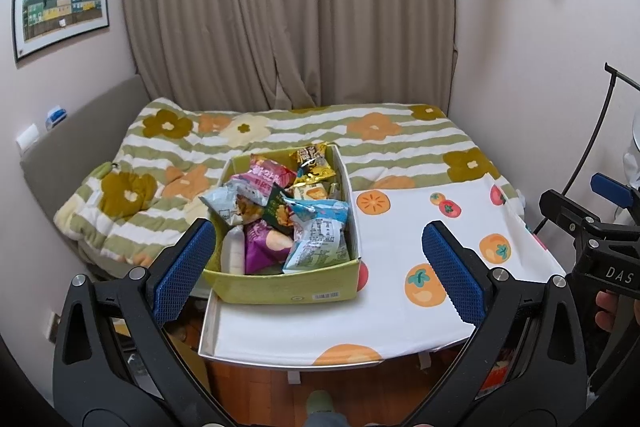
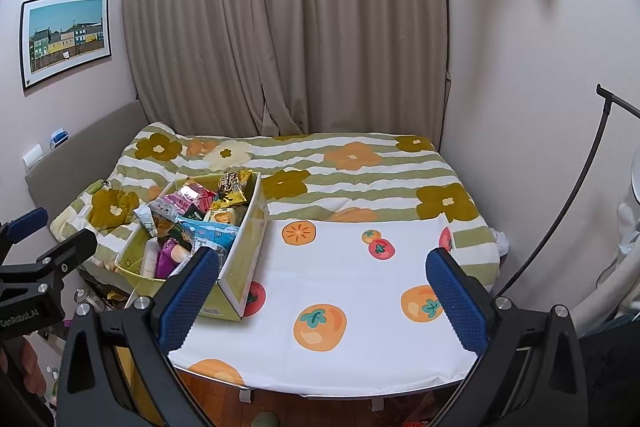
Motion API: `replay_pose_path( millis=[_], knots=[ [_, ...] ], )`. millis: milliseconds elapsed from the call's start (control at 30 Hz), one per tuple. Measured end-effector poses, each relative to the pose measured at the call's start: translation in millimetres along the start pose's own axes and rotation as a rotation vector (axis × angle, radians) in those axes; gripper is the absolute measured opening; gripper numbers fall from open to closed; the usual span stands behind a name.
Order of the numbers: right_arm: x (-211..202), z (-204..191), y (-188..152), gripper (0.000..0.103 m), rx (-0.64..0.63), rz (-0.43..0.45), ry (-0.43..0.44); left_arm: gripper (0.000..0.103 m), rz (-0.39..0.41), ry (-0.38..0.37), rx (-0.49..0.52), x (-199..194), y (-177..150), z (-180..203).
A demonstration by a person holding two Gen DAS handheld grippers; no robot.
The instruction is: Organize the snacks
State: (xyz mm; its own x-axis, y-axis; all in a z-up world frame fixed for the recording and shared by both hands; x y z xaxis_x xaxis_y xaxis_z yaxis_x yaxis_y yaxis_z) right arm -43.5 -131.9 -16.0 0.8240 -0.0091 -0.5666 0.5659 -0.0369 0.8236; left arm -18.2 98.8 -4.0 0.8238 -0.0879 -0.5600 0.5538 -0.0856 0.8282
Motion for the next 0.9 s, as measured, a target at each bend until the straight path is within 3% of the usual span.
replay_pose_path(
  millis=[900],
  knots=[
    [2.2, -1.8, 0.0, 0.103, 0.002, 0.0, -0.014, 0.102, 0.0, 0.013, -0.014, -2.8, -6.1, -2.4]
  ],
)
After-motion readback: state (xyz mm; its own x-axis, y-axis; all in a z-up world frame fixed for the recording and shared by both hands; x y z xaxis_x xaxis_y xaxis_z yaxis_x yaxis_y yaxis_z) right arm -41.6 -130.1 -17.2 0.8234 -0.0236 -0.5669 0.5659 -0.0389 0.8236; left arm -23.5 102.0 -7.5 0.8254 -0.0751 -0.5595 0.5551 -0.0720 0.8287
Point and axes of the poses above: each gripper's, at about its wrist camera, not at the fingertips, and x roughly the way its jaws point, z to its right, y to its top, the point moved 1 cm from there along x, roughly the way its jaws point, and after that the axes turned 3 degrees about -z, right-handed, at the moved point
